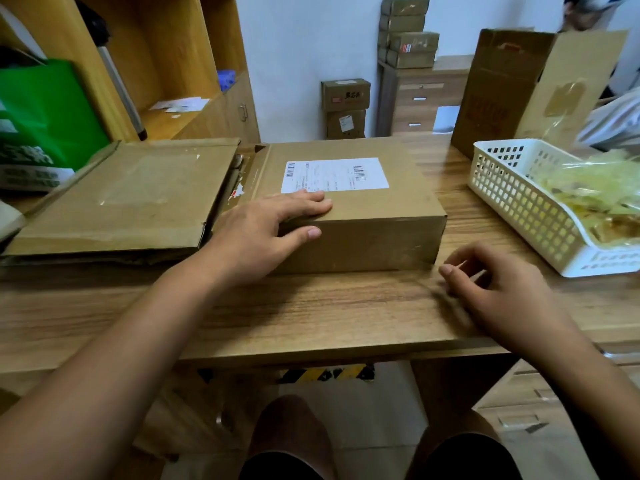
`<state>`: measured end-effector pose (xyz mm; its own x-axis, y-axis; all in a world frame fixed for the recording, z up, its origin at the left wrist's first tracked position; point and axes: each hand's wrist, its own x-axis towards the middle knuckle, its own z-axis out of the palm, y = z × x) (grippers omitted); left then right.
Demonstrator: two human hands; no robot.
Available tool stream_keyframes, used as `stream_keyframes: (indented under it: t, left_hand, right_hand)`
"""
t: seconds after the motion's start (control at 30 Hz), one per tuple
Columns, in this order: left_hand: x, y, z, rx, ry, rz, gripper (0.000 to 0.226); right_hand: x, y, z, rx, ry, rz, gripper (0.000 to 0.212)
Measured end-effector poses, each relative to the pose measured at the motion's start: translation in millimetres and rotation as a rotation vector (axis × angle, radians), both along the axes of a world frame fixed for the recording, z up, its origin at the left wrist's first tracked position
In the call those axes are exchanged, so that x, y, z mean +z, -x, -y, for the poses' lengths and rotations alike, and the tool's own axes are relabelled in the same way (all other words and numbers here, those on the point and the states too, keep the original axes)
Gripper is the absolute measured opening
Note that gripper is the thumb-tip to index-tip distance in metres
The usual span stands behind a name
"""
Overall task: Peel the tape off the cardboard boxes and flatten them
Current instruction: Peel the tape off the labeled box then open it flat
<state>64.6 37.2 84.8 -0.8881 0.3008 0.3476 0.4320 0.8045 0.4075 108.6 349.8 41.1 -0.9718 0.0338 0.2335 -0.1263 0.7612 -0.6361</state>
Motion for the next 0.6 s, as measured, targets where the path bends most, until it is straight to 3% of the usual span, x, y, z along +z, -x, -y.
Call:
stream_keyframes:
  t: [0.07, 0.13, 0.2, 0.3, 0.4, 0.5, 0.6]
  left_hand:
    - [1, 0, 0, -0.007, -0.01, -0.003, 0.042]
    - [1, -1, 0, -0.009, -0.017, -0.006, 0.042]
    - [1, 0, 0, -0.011, -0.014, -0.012, 0.042]
    - [1, 0, 0, -0.01, -0.012, -0.007, 0.042]
    - [1, 0, 0, -0.013, -0.007, -0.002, 0.043]
    - [1, 0, 0, -0.018, -0.009, -0.01, 0.043]
    - [1, -1, 0, -0.022, -0.011, -0.014, 0.043]
  right_hand:
    - [2, 1, -4, 0.061, 0.191, 0.039, 0.004]
    - [6, 0, -5, 0.082, 0.384, 0.092, 0.013]
    - [7, -2, -2, 0.056, 0.403, 0.067, 0.012]
    - [7, -6, 10, -0.027, 0.172, -0.024, 0.033]
    - [12, -12, 36, -0.067, -0.112, 0.003, 0.055]
    - [14, -6, 59, -0.078, -0.345, 0.033, 0.057]
    - [10, 2, 69, -0.093, -0.407, -0.039, 0.047]
